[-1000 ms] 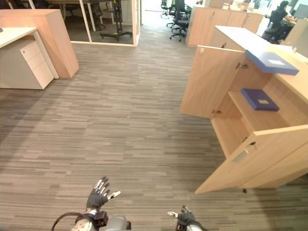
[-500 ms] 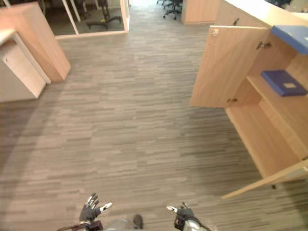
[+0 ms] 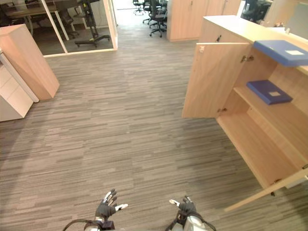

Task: Walk over to the cabinet, pick up the folder, carry it to the office cabinet, place the folder inside the office cabinet, then close the office cabinet door

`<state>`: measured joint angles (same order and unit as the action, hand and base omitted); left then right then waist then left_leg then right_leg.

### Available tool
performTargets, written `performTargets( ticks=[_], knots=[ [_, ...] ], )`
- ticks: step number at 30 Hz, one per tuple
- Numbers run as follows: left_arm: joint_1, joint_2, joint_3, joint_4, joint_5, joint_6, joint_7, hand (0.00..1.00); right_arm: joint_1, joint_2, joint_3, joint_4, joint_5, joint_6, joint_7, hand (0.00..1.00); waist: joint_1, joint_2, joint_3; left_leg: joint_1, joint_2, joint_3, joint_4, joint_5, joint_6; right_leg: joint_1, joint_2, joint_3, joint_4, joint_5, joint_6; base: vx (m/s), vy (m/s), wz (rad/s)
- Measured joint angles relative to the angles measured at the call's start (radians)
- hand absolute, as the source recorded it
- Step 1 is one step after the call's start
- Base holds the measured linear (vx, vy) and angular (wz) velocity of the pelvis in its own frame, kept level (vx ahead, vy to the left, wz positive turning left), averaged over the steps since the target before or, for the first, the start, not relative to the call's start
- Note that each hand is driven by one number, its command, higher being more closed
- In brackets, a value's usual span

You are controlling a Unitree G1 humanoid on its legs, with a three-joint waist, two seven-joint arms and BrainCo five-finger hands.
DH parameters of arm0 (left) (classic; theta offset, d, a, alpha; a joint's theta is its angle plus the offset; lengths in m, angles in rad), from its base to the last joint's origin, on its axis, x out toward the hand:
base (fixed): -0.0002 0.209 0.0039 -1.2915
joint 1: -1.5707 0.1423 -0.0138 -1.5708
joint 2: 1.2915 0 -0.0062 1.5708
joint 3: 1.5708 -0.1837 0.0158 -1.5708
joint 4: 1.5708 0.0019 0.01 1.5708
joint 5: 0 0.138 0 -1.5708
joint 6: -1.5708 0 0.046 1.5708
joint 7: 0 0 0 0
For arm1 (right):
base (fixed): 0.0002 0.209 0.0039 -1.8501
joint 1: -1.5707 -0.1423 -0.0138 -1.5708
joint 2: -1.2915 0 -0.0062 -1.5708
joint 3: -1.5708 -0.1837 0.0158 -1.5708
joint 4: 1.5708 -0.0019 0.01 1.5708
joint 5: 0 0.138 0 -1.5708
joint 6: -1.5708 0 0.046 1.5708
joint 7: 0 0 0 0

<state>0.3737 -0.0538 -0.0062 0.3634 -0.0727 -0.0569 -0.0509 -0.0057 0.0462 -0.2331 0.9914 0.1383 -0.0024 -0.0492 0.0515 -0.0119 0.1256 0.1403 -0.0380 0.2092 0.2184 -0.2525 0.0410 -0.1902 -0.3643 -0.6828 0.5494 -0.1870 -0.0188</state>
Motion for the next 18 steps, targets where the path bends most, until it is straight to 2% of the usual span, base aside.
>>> performTargets(
  ticks=[1,2,3,5,6,7,8,9,10,12,13,14,15,17,18],
  knots=[
    [0.005,0.0,-0.001,-0.014,0.008,0.002,-0.006,0.0,0.0,-0.002,0.0,0.004,0.0,0.004,0.001,0.0,-0.001,0.006,-0.005,0.004,0.025,-0.016,0.018,-0.029,-0.019,0.015,0.024,-0.021,-0.007,0.012,-0.042,0.3,-0.247,0.21],
    [0.014,-0.001,0.0,-0.043,0.019,0.007,-0.014,0.0,0.002,-0.005,-0.001,0.004,0.001,0.004,0.001,0.0,-0.01,0.025,-0.014,-0.001,0.059,-0.041,0.033,-0.05,-0.025,0.028,0.06,-0.048,-0.013,-0.018,-0.034,0.33,-0.247,0.17],
    [0.019,-0.002,-0.001,-0.059,0.023,0.008,-0.016,0.0,0.002,-0.006,-0.002,0.004,0.001,0.003,0.001,0.0,-0.011,0.028,-0.015,0.0,0.072,-0.05,0.037,-0.056,-0.028,0.034,0.074,-0.057,-0.013,-0.032,-0.033,0.36,-0.238,0.17],
    [0.022,-0.001,-0.006,-0.08,0.029,0.009,-0.018,0.0,0.004,-0.007,-0.006,0.003,0.002,0.003,0.001,0.0,-0.014,0.048,-0.026,-0.007,0.126,-0.08,0.099,-0.082,-0.042,0.07,0.133,-0.085,-0.024,-0.082,-0.033,0.37,-0.206,0.14],
    [0.022,-0.001,-0.006,-0.08,0.029,0.01,-0.019,0.0,0.007,-0.006,-0.008,0.002,0.003,0.003,0.002,0.0,-0.019,0.049,-0.026,-0.032,0.151,-0.1,0.183,-0.091,-0.051,0.1,0.159,-0.096,-0.041,-0.097,-0.029,0.36,-0.186,0.12],
    [0.026,-0.001,-0.003,-0.08,0.028,0.012,-0.019,0.0,0.016,-0.004,-0.011,-0.001,0.008,0.003,0.002,0.0,-0.019,0.051,-0.024,-0.082,0.184,-0.119,0.357,-0.087,-0.057,0.147,0.197,-0.101,-0.075,-0.108,-0.028,0.33,-0.149,-0.06],
    [0.034,-0.005,0.008,-0.08,0.027,0.016,-0.019,0.0,0.025,-0.005,-0.013,-0.013,0.008,0.002,0.002,0.0,-0.016,0.059,-0.021,-0.145,0.218,-0.133,0.553,-0.042,-0.073,0.196,0.234,-0.094,-0.108,-0.116,-0.029,0.39,-0.115,-0.21],
    [0.039,-0.008,0.015,-0.079,0.023,0.019,-0.019,0.0,0.03,-0.006,-0.019,-0.021,0.009,0.002,0.002,0.0,-0.014,0.068,-0.017,-0.18,0.232,-0.148,0.66,-0.009,-0.086,0.221,0.258,-0.083,-0.126,-0.118,-0.027,0.32,-0.032,-0.59],
    [0.053,-0.013,0.038,-0.078,0.016,0.022,-0.017,0.0,0.037,-0.008,-0.022,-0.022,0.01,0.003,0.001,0.0,-0.002,0.072,-0.013,-0.246,0.25,-0.161,0.848,0.0,-0.099,0.256,0.283,-0.052,-0.151,-0.122,-0.034,0.34,0.043,-0.77],
    [0.065,-0.019,0.075,-0.077,-0.004,0.027,-0.008,0.0,0.033,-0.007,-0.021,-0.019,0.01,0.004,0.001,0.0,0.015,0.069,-0.007,-0.346,0.25,-0.138,0.973,-0.011,-0.079,0.296,0.296,0.015,-0.188,-0.13,-0.04,0.35,0.098,-0.95],
    [0.067,-0.02,0.082,-0.077,-0.008,0.028,-0.004,0.0,0.033,-0.007,-0.021,-0.019,0.011,0.005,0.0,0.0,0.018,0.066,-0.004,-0.371,0.248,-0.133,0.973,-0.018,-0.069,0.307,0.295,0.035,-0.2,-0.127,-0.035,0.34,0.134,-0.95],
    [0.072,-0.021,0.092,-0.076,-0.014,0.028,0.005,0.0,0.035,-0.006,-0.021,-0.017,0.011,0.006,-0.003,0.0,0.025,0.063,0.0,-0.411,0.244,-0.129,0.944,-0.027,-0.062,0.33,0.291,0.077,-0.225,-0.114,-0.013,0.32,0.188,-1.06],
    [0.076,-0.023,0.103,-0.065,-0.016,0.028,0.014,0.0,0.038,-0.005,-0.021,-0.013,0.012,0.007,-0.005,0.0,0.038,0.057,0.002,-0.436,0.227,-0.141,0.867,-0.041,-0.051,0.353,0.279,0.12,-0.25,-0.105,0.002,0.36,0.274,-1.22],
    [0.076,-0.023,0.117,-0.039,-0.017,0.028,0.026,0.0,0.038,-0.003,-0.018,-0.013,0.013,0.01,-0.009,0.0,0.048,0.042,0.004,-0.454,0.201,-0.171,0.721,-0.045,-0.052,0.378,0.252,0.179,-0.279,-0.093,0.024,0.3,0.286,-1.09],
    [0.078,-0.023,0.131,-0.033,-0.019,0.028,0.03,0.0,0.037,-0.002,-0.012,-0.014,0.013,0.01,-0.012,0.0,0.052,0.024,0.015,-0.459,0.18,-0.226,0.553,-0.041,-0.06,0.404,0.219,0.223,-0.312,-0.076,0.053,0.36,0.336,-0.93]
  ],
)
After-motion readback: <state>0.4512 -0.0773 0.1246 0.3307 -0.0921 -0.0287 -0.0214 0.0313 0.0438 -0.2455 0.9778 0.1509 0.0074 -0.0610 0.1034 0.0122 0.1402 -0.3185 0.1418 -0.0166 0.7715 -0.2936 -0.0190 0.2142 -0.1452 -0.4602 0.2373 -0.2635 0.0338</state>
